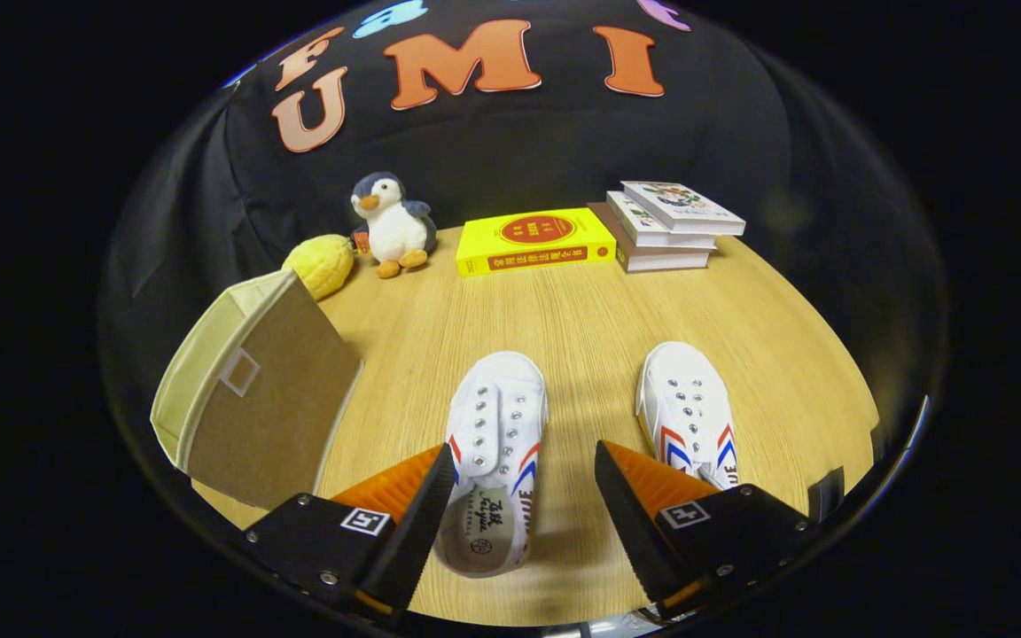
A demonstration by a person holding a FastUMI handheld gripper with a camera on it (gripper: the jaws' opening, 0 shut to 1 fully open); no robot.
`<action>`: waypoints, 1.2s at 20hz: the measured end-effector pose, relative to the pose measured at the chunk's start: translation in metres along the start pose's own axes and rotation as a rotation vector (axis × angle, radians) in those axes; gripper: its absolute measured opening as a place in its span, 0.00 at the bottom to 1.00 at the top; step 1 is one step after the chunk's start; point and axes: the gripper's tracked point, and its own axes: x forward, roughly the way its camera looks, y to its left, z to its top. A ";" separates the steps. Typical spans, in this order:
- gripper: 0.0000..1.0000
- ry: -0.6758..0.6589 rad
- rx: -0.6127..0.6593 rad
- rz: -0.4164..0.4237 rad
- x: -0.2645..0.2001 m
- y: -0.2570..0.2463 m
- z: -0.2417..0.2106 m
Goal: Open the storage box then place both shoes into the box .Put the left shoe in first, then the right shoe, with the right side of both shoes facing outward in a uniform manner.
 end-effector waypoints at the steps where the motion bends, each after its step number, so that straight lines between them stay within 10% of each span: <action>1: 0.92 0.019 -0.008 0.000 0.004 -0.001 -0.006; 14: 0.51 0.204 -0.078 0.069 0.052 0.013 -0.031; 24: 0.05 0.153 0.226 0.246 0.053 0.013 -0.034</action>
